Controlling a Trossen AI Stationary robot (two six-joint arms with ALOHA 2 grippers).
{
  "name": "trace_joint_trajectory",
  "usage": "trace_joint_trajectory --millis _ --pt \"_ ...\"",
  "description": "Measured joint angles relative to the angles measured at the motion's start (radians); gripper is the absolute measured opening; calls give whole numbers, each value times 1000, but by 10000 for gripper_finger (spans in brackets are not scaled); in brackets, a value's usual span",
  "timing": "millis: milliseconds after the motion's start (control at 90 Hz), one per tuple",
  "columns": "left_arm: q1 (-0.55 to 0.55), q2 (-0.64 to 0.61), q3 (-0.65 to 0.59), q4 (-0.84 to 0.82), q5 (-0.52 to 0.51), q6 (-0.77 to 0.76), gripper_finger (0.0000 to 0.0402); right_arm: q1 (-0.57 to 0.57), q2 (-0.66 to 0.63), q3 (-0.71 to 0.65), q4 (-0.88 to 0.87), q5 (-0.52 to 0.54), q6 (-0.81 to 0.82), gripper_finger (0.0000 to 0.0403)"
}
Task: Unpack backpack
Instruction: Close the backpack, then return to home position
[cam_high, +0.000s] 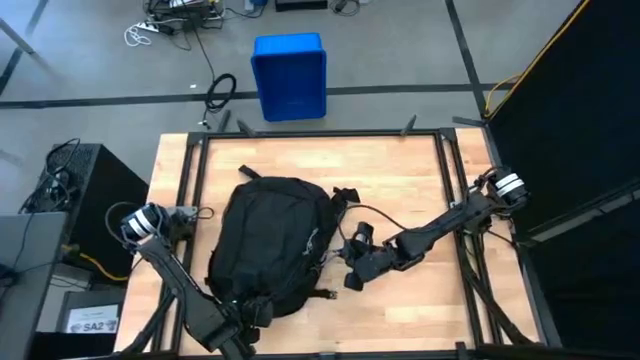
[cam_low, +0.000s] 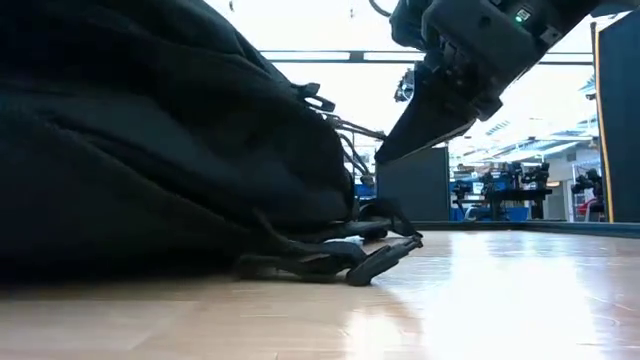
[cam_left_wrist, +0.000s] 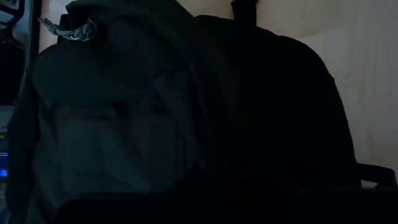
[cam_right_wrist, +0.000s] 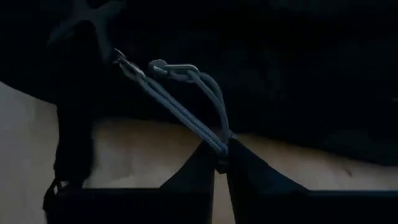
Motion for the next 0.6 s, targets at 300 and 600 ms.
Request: trace_joint_trajectory --millis 300,600 --pt "22 0 -4 30 -44 62 0 20 3 -4 117 -102 -82 62" --pt "142 -3 -115 317 11 306 0 58 4 -4 168 -63 -158 188"
